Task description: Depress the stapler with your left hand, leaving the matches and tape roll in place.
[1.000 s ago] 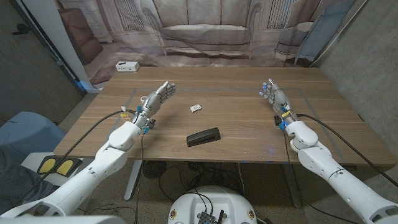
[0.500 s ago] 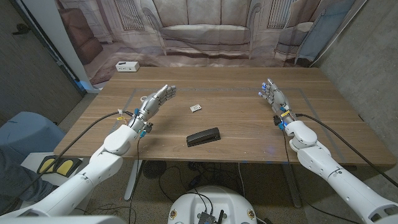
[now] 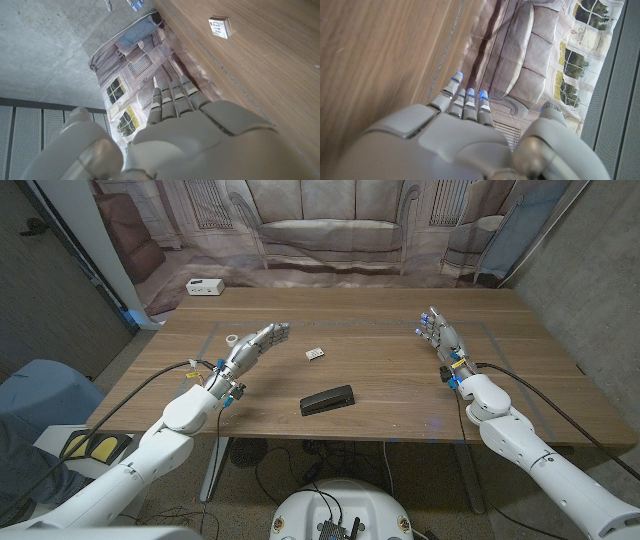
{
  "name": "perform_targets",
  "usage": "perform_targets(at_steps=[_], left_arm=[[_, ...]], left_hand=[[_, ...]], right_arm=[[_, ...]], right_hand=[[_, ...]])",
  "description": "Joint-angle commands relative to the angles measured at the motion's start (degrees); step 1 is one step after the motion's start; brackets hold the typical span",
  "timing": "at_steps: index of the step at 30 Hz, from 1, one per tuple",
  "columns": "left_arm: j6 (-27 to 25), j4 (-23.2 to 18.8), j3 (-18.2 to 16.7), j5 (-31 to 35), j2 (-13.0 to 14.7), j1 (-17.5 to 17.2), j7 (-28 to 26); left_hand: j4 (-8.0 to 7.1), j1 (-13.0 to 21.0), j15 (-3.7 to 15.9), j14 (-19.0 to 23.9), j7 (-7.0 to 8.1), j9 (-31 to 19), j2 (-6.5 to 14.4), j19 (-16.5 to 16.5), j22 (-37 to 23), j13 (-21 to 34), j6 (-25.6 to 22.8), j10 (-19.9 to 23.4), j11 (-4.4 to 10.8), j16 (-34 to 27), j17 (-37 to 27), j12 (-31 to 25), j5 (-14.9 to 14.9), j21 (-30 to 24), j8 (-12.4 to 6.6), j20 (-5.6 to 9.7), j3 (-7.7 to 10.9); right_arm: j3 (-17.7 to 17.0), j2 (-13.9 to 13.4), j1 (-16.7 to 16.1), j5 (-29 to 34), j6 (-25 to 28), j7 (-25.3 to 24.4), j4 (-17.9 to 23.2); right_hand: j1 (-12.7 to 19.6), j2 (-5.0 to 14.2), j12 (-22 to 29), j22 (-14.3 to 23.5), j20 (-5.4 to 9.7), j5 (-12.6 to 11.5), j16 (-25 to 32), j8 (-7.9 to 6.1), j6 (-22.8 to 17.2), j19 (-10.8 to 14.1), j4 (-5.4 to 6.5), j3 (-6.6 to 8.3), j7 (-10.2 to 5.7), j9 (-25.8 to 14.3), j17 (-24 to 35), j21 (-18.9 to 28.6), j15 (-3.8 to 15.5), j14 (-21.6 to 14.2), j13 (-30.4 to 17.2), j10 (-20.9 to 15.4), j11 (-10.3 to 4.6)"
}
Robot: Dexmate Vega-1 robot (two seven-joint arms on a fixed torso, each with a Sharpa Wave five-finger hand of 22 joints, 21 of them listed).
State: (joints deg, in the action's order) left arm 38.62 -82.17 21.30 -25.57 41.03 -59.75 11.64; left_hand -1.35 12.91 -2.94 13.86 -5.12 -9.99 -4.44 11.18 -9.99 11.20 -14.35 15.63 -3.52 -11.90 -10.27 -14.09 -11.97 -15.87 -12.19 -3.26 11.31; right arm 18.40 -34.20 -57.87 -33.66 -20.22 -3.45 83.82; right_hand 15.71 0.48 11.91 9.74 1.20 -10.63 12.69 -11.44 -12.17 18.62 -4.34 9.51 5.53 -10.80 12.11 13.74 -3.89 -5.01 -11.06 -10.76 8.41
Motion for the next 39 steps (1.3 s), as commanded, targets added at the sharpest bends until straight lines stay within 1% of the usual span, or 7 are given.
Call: perform_targets(at_steps=[1, 7, 14, 19, 23, 30, 39], left_arm=[[1.2, -0.7, 0.7, 2.3, 1.2, 0.2, 1.4], [3.4, -1.8, 0.3, 4.3, 1.4, -0.6, 0.2], [4.6, -4.0, -1.5, 10.2, 1.8, -2.4, -4.4], [5.0, -4.7, -1.9, 14.2, 2.1, -2.6, -6.1], [5.4, -5.1, -1.9, 17.3, 2.4, -2.3, -7.0], [5.7, -6.9, -3.1, 23.9, 2.6, -3.0, -10.7], [4.6, -10.6, -4.8, 29.7, 4.2, -5.0, -13.4]], left_hand=[[0.15, 0.6, -0.04, 1.0, -0.06, -0.3, -0.2, 1.1, -0.2, 0.1, -1.0, 1.0, -0.14, -0.5, -0.1, -0.5, -0.5, 0.2, -0.39, 0.01, -0.25], [0.26, 0.7, -0.06, 1.7, -0.04, -0.3, -0.2, 1.8, -0.2, 0.1, -1.9, 1.7, 0.02, -0.5, -0.1, -0.6, -0.5, 0.2, -0.48, 0.06, -0.33], [0.38, 0.9, 0.28, 2.5, -0.07, -0.4, -0.1, 2.6, -0.2, 0.1, -2.9, 2.6, 0.25, -0.6, -0.1, -0.7, -0.6, 0.3, -0.56, 0.08, -0.4], [0.5, 1.0, 0.42, 3.3, -0.04, -0.4, -0.1, 3.5, -0.2, 0.1, -3.7, 3.5, 0.48, -0.6, -0.1, -0.8, -0.6, 0.3, -0.59, -0.07, -0.48], [0.61, 1.2, 0.54, 4.0, -0.13, -0.4, -0.1, 4.2, -0.2, 0.1, -4.5, 4.1, 0.11, -0.7, -0.1, -0.9, -0.7, 0.3, -0.64, 0.01, -0.54], [0.73, 1.4, 0.53, 4.6, -0.14, -0.4, 0.0, 4.8, -0.2, 0.1, -5.2, 4.7, 0.27, -0.7, -0.1, -1.0, -0.8, 0.3, -0.66, -0.05, -0.57], [0.94, 1.7, 0.66, 5.9, -0.31, -0.4, 0.2, 6.1, -0.2, 0.2, -6.8, 6.3, 0.52, -0.7, -0.1, -1.3, -0.9, 0.3, -0.8, -0.19, -0.57]], right_arm=[[-0.5, -0.5, -1.0, 0.4, 0.6, -1.3, 1.8], [-0.6, -0.6, -1.5, 0.7, 0.6, -1.8, 2.3], [-0.6, -0.5, -1.7, 1.2, 0.5, -2.4, 2.7], [-0.5, -0.4, -1.8, 1.5, 0.7, -2.9, 3.2], [-0.5, -0.6, -2.0, 1.8, 0.9, -3.2, 3.6], [-0.7, -0.8, -2.3, 2.1, 1.1, -3.7, 4.2], [-1.0, -1.2, -2.8, 2.4, 1.4, -4.1, 5.1]], right_hand=[[0.1, 0.76, 0.3, 0.1, -0.18, -0.3, 0.0, 0.06, -0.2, 0.2, -0.43, 0.17, 0.2, -0.1, 0.2, -0.2, -0.37, -0.3, -0.2, -0.6, -0.26], [0.1, 0.81, 0.3, 0.1, -0.2, -0.3, 0.0, 0.07, -0.2, 0.2, -0.47, 0.15, 0.2, -0.1, 0.2, -0.3, -0.4, -0.4, -0.2, -0.6, -0.21], [0.1, 0.83, 0.2, 0.1, -0.21, -0.2, 0.0, 0.08, -0.2, 0.3, -0.51, 0.12, 0.15, -0.1, 0.2, -0.4, -0.42, -0.5, -0.2, -0.7, -0.23], [0.1, 0.83, 0.2, 0.1, -0.19, -0.2, 0.0, 0.07, -0.2, 0.3, -0.54, 0.09, 0.18, -0.1, 0.2, -0.5, -0.42, -0.5, -0.2, -0.7, -0.09], [0.1, 0.84, 0.2, 0.1, -0.23, -0.2, 0.0, 0.08, -0.3, 0.4, -0.56, 0.07, 0.17, -0.1, 0.2, -0.5, -0.46, -0.5, -0.2, -0.7, -0.12], [0.1, 0.85, 0.2, 0.1, -0.23, -0.2, 0.0, 0.07, -0.3, 0.4, -0.61, 0.04, 0.15, -0.1, 0.2, -0.6, -0.44, -0.5, -0.2, -0.7, -0.09], [0.1, 0.9, 0.1, 0.1, -0.27, -0.2, 0.0, 0.09, -0.3, 0.5, -0.62, -0.01, 0.14, -0.1, 0.3, -0.7, -0.44, -0.5, -0.2, -0.7, -0.1]])
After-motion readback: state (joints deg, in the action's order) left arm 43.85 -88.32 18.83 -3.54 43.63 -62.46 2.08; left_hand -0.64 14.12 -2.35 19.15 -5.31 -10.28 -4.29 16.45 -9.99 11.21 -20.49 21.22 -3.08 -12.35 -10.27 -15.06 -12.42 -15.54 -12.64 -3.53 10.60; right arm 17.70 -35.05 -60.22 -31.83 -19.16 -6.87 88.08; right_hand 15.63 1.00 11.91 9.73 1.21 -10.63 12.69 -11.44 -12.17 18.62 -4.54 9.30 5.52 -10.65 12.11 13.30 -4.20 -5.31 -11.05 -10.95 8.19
